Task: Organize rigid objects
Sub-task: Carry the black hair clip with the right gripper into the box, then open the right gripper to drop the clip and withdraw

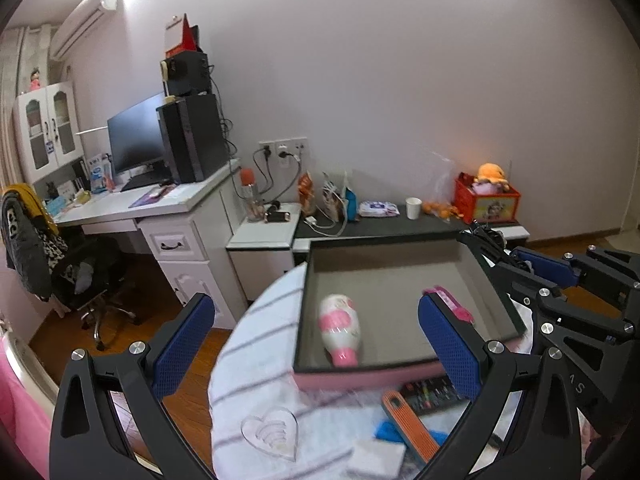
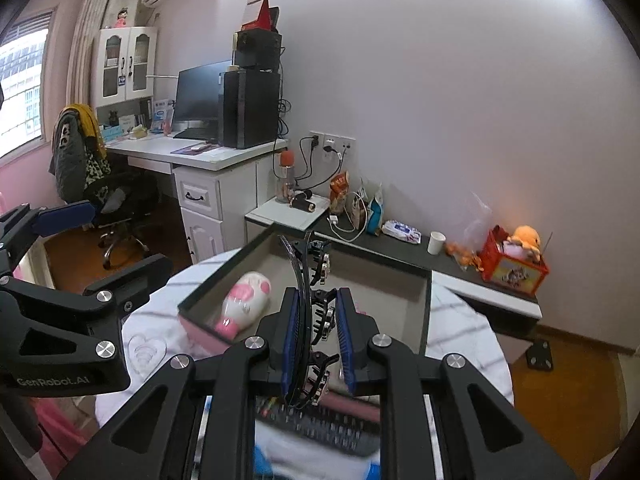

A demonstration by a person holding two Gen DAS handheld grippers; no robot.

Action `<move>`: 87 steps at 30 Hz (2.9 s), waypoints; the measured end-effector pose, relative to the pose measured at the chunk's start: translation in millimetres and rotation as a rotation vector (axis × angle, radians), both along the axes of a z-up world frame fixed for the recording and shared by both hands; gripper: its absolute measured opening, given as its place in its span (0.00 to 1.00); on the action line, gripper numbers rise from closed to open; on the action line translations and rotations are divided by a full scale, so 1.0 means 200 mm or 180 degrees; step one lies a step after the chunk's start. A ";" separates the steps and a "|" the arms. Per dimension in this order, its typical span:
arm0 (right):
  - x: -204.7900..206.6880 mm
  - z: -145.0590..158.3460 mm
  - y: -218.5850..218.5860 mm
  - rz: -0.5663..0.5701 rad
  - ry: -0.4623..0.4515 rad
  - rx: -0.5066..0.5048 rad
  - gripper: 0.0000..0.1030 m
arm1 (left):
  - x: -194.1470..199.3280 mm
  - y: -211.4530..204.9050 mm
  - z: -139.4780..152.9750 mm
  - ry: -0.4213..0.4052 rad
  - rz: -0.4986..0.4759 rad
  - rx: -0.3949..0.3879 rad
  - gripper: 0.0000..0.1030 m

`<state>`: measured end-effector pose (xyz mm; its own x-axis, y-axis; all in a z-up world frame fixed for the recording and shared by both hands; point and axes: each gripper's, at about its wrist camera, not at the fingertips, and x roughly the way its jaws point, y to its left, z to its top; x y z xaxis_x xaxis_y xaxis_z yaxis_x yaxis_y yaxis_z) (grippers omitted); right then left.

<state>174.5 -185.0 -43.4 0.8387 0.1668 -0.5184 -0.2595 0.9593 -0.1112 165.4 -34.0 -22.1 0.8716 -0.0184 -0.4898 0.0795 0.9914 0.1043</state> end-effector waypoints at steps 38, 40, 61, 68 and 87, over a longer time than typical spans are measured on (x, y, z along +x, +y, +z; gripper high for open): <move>0.21 -0.17 -0.01 -0.0018 0.0446 0.0081 0.66 | 0.17 0.03 -0.15 0.0274 0.0148 0.0168 1.00; 0.11 -0.11 -0.04 -0.0052 0.0352 0.0106 0.67 | 0.09 0.03 -0.10 0.0209 0.0138 0.0138 1.00; -0.73 0.17 -0.24 -0.0440 -0.0335 0.0241 0.82 | -0.74 0.04 0.16 -0.0261 0.0005 -0.0049 1.00; -0.80 0.08 -0.29 -0.0540 -0.0201 0.0267 0.82 | -0.77 0.05 0.06 -0.0073 0.0022 -0.0041 1.00; -0.68 -0.32 -0.39 -0.0651 0.0416 0.0250 0.82 | -0.68 -0.12 -0.46 0.0713 -0.0501 0.0145 1.00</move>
<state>37.5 -263.8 -107.4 0.7858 0.0447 -0.6168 -0.0666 0.9977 -0.0125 29.8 -58.9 -113.7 0.7298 -0.1185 -0.6733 0.2584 0.9596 0.1111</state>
